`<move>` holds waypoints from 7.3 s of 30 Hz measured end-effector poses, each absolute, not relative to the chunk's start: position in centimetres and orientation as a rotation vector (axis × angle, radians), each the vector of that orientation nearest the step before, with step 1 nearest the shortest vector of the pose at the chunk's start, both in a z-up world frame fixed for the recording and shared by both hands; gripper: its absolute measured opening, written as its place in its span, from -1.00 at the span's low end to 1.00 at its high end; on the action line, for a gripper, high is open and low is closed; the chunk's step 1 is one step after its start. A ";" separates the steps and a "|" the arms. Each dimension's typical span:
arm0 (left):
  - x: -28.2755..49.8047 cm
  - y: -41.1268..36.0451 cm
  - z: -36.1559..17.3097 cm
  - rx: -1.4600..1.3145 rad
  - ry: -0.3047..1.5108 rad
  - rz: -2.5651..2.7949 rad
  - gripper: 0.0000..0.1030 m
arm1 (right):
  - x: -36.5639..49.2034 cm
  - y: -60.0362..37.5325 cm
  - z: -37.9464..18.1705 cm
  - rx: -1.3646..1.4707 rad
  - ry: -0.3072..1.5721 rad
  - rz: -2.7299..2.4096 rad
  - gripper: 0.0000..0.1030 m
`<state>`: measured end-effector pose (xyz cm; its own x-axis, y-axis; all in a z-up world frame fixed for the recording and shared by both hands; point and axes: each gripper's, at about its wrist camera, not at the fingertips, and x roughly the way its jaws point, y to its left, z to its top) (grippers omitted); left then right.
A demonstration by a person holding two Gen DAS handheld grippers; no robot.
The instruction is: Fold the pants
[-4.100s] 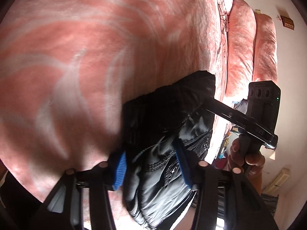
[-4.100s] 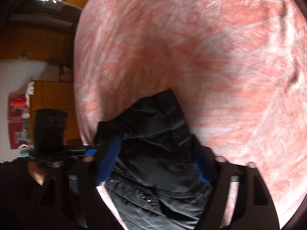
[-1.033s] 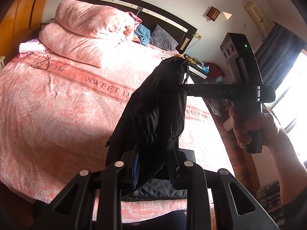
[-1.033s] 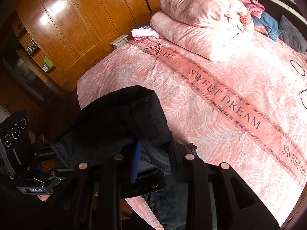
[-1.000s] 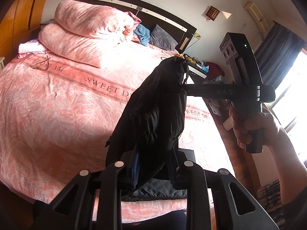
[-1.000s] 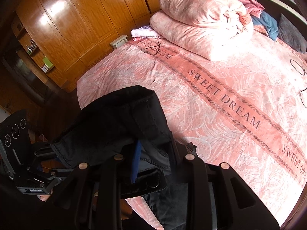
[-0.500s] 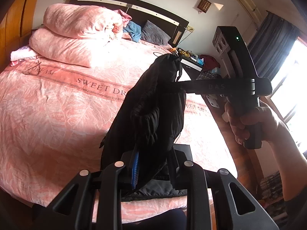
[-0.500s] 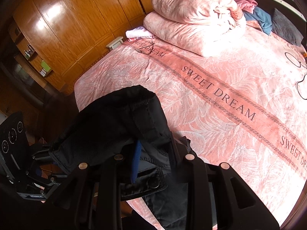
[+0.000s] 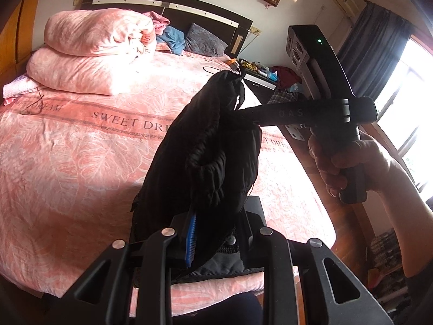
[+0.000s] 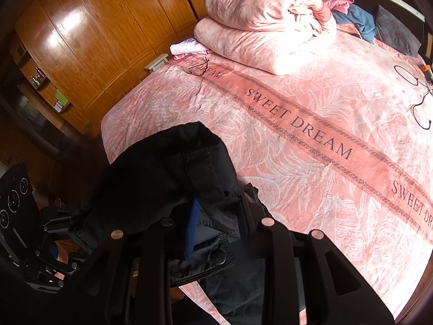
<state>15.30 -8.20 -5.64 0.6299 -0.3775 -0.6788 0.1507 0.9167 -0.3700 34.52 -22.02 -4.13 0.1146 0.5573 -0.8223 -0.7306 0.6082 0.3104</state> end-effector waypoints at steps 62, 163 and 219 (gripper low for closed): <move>18.3 -24.0 -14.6 -0.031 1.056 -0.468 -0.52 | 35.0 -37.0 -14.8 -0.044 1.158 0.907 -0.50; 22.2 -7.8 -23.5 -0.251 1.100 -0.259 0.70 | 31.3 -42.8 -23.8 0.678 1.108 0.430 -0.13; 29.4 0.6 -31.2 -0.765 1.421 -0.676 0.92 | 26.6 -48.8 -32.7 0.982 1.388 0.512 0.94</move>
<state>29.44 0.57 -31.15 0.0469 -0.7987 -0.5999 -0.0382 0.5987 -0.8001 26.59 -48.82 -32.72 0.1650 0.8026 -0.5732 0.2378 0.5317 0.8129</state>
